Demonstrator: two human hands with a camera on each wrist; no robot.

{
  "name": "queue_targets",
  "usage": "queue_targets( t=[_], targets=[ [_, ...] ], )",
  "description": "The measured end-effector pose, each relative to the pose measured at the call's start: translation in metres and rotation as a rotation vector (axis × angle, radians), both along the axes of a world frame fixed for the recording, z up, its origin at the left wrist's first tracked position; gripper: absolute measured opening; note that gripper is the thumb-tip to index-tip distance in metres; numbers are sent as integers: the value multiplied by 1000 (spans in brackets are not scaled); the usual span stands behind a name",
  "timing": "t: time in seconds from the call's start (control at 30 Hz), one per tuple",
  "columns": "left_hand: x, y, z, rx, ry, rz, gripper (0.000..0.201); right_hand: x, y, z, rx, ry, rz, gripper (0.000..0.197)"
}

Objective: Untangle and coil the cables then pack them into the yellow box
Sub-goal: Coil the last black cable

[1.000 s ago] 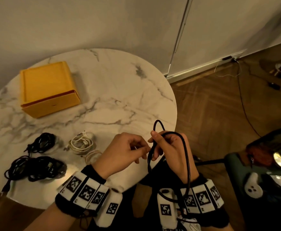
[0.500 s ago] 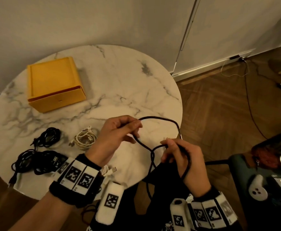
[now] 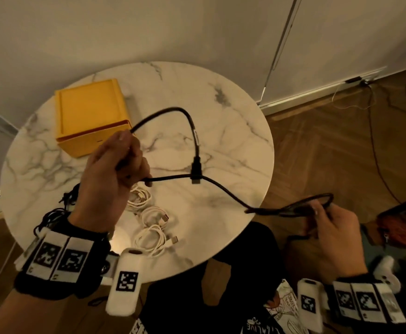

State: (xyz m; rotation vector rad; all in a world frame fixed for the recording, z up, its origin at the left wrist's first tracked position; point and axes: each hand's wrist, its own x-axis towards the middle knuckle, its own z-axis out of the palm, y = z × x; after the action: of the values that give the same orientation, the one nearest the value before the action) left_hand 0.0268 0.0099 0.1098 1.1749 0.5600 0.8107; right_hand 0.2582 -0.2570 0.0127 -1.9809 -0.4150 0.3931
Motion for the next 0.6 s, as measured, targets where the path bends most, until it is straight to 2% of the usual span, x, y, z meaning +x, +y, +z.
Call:
queue_targets(
  t=[0.13,0.2,0.27,0.33,0.37,0.43,0.5,0.6],
  targets=[
    [-8,12,14,95,-28,126,28,15,-10,-4,-109,32,-12,46],
    [-11,17,18,109,-41,145,25,15,-8,-10,-156,118,16,45],
    [-13,21,18,96,-21,115,22,15,-5,-17,-208,199,56,43],
    [-13,19,17,95,48,41,19,15,-3,-25,-262,196,141,39],
    [-12,18,16,104,87,0,20,16,-2,-29,-271,182,176,32],
    [-9,12,13,138,151,-69,22,19,-4,-35,-330,143,260,5],
    [-6,7,11,183,197,-110,22,28,-9,-41,-410,113,344,22],
    [-2,3,13,202,194,-146,23,37,-11,-29,-417,107,359,36]
  ],
)
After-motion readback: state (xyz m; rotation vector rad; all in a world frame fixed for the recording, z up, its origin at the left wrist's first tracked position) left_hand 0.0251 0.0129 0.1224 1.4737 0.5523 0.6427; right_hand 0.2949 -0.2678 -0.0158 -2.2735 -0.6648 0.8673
